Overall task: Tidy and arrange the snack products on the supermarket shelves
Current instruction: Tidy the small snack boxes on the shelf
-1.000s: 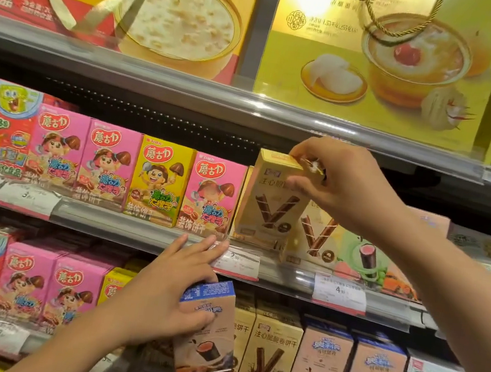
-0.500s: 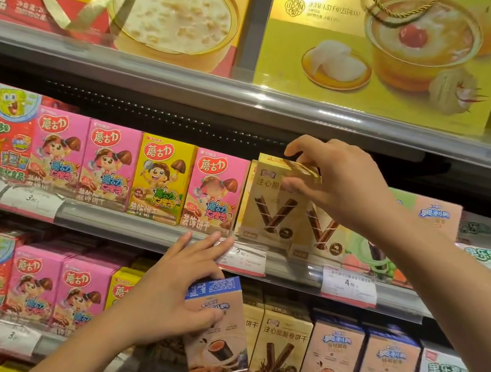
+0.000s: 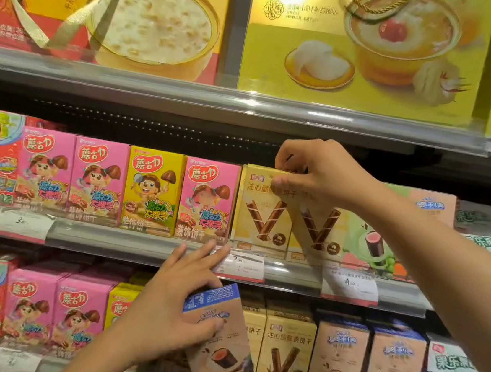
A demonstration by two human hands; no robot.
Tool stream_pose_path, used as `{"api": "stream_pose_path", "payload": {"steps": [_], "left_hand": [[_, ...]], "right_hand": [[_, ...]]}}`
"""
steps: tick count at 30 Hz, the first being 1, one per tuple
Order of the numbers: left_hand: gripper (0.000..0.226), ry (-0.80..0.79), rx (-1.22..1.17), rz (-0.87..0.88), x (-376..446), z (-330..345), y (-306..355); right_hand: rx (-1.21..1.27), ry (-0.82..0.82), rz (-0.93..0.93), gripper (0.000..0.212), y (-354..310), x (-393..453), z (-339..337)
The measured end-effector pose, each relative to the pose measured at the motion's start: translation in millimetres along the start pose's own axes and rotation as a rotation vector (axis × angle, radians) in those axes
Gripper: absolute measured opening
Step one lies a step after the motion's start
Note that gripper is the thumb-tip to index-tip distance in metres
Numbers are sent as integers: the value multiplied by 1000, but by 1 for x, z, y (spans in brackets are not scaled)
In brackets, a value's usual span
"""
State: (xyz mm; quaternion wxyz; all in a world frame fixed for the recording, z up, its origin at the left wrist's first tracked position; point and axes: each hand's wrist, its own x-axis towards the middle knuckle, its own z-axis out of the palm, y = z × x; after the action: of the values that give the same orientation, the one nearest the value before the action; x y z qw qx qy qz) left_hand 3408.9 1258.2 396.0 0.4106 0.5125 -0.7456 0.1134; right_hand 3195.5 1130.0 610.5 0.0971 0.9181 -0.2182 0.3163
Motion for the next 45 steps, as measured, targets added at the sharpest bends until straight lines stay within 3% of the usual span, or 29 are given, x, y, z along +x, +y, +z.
{"api": "stream_pose_path", "payload": {"steps": [4,13,18,23,29,35,40,42,45], "left_hand": [[24,6,-4,7,-1,-1,1],[27,7,-5,-8,-1,0,3],[28,2,-9,-29,0,0,5],[34,-27,-13,-87,2,-2,14],[41,31,-30,-125,-12,13,67],[44,-36,-99,-188,-46,74,113],[72,-26,-425,-494,-90,123,125],[66,-33,-480,-542,-106,142,129],[50,-59,-353,-500,-125,165,132]], "right_hand": [[-65,-6,17,18,0,2,4],[-230,48,-39,50,-4,-22,1],[-141,170,-77,36,-14,-65,-2],[-131,33,-126,33,-33,-121,23],[317,-37,30,67,-41,-204,68],[506,92,203,49,-33,-280,121],[703,121,449,45,-27,-342,137],[766,145,551,43,-24,-363,145],[724,87,586,46,-19,-390,158]]}}
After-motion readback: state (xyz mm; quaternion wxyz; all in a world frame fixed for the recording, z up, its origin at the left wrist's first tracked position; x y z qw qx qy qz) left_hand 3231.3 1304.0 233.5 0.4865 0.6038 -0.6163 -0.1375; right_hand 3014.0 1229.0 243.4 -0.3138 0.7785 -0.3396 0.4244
